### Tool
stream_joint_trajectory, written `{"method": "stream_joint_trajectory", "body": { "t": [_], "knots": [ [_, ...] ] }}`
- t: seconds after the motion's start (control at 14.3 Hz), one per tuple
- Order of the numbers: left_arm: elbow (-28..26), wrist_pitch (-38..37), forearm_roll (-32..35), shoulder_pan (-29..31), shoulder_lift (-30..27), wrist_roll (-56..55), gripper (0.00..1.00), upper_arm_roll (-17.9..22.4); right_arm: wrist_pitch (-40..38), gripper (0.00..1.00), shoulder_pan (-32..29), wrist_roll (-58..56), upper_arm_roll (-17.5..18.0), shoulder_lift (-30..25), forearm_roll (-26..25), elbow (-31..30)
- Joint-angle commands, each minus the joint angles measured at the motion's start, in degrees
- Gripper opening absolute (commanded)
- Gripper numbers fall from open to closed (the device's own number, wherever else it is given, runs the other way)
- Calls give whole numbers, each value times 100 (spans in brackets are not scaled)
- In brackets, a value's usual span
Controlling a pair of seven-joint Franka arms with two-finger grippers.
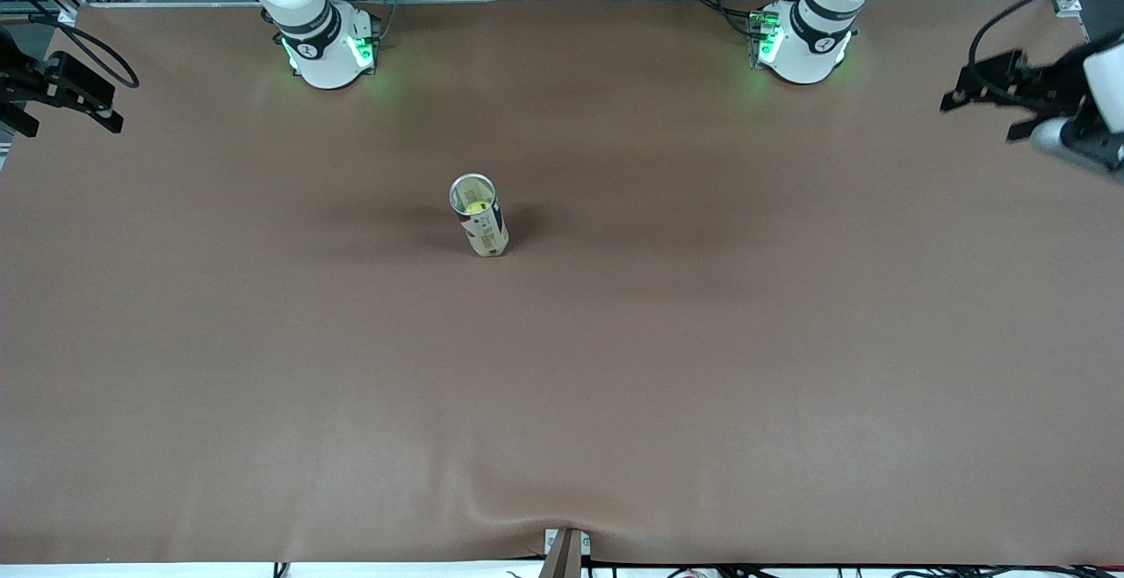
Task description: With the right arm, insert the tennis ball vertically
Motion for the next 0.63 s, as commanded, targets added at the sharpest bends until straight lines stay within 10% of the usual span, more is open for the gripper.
{"method": "stream_joint_trajectory", "body": {
  "t": [0.0,0.56],
  "knots": [
    [-223,-236,222,32,-325,-278,100,61,-100,100,24,-57,-5,87,-83,161],
    [-830,217,1221,261,-899,-304,100,-122,-126,100,6,-75,-5,78,-83,135]
  ]
}}
